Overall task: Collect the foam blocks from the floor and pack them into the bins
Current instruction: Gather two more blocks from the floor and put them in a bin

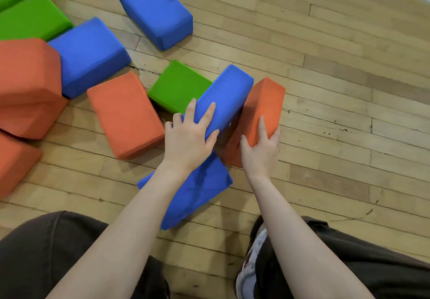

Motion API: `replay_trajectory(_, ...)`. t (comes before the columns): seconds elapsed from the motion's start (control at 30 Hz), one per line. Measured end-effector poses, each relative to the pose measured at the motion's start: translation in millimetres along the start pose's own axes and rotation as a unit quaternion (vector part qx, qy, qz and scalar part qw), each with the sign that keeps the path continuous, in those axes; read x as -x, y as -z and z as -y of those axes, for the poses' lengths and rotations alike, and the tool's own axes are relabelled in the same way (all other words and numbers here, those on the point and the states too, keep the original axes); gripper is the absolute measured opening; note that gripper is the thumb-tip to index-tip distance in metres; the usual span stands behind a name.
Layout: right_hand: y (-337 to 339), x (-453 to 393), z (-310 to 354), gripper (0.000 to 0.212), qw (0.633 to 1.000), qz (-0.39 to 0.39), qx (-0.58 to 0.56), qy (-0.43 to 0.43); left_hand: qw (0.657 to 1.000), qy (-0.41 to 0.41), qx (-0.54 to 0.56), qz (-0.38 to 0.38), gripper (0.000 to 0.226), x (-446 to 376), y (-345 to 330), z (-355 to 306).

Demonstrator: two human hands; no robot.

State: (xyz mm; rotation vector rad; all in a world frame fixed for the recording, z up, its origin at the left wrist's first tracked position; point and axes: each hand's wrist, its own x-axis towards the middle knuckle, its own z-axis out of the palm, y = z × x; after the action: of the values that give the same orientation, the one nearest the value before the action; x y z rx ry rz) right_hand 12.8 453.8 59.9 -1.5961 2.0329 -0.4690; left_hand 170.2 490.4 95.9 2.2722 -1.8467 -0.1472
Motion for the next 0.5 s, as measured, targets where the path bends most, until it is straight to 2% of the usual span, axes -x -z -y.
replay_trajectory(0.13, 55.0, 16.2, 27.8, 0.065, 0.997, 0.042, 0.022, 0.054, 0.993, 0.102, 0.04, 0.037, 0.054, 11.2, 58.9, -12.2)
replay_trajectory(0.23, 124.6, 41.4, 70.5, 0.065, 0.991, 0.075, 0.032, 0.105, 0.978, 0.189, 0.063, 0.055, 0.052, 24.1, 144.8, -28.0)
replay_trajectory(0.5, 283.0, 128.6, 207.5, 0.066, 0.955, 0.165, 0.072, 0.236, 0.944, 0.323, 0.064, 0.026, 0.055, 87.0, 357.2, -48.0)
